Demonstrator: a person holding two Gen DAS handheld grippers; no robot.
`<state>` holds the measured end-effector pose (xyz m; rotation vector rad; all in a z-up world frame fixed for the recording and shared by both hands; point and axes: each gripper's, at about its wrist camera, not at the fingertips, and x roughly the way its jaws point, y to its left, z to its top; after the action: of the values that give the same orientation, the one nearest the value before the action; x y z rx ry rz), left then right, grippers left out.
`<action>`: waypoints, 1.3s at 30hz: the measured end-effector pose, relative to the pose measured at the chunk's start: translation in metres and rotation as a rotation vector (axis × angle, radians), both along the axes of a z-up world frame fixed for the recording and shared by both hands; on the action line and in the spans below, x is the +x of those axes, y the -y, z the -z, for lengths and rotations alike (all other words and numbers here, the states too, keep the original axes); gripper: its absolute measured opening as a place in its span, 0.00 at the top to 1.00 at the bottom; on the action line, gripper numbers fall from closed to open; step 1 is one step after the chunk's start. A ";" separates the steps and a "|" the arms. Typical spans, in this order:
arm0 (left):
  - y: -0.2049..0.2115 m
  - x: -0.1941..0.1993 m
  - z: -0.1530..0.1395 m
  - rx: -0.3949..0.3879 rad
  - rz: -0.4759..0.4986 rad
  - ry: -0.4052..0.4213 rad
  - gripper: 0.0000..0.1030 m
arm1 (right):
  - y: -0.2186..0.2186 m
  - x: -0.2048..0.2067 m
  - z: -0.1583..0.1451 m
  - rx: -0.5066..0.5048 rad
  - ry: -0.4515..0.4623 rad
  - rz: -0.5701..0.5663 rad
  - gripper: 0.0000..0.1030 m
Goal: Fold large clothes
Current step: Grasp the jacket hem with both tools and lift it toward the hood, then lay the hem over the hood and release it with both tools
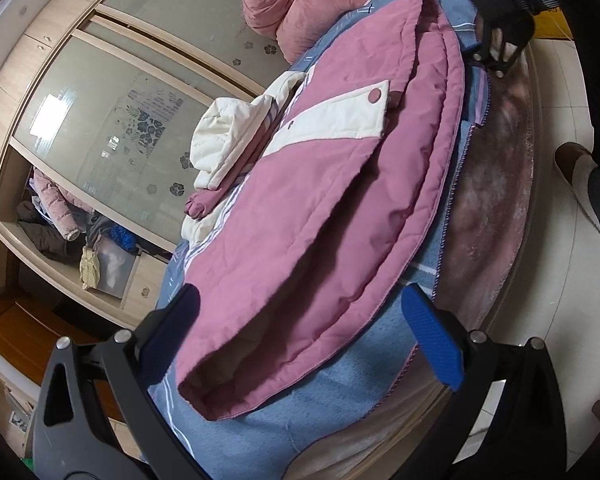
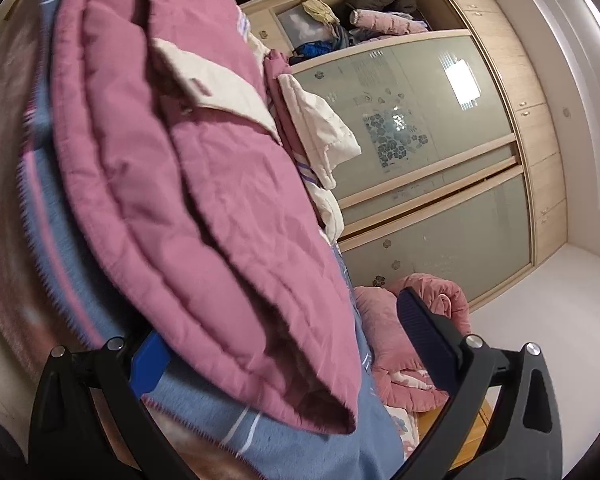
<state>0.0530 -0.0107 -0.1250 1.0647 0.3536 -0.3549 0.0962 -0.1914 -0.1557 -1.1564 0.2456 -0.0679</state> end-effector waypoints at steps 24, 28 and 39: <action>0.023 0.028 0.037 0.210 -0.055 0.164 0.02 | 0.006 0.025 -0.054 0.242 0.063 0.047 0.01; 0.026 0.032 0.031 0.206 -0.079 0.224 0.02 | 0.008 0.024 -0.054 0.259 0.064 0.051 0.01; 0.019 0.082 -0.001 -0.046 -0.298 0.098 0.02 | 0.006 0.028 -0.048 0.303 0.002 0.054 0.01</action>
<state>0.1346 -0.0294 -0.1237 0.9645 0.4078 -0.0446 0.1242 -0.1974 -0.1074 -0.8486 0.2746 -0.0764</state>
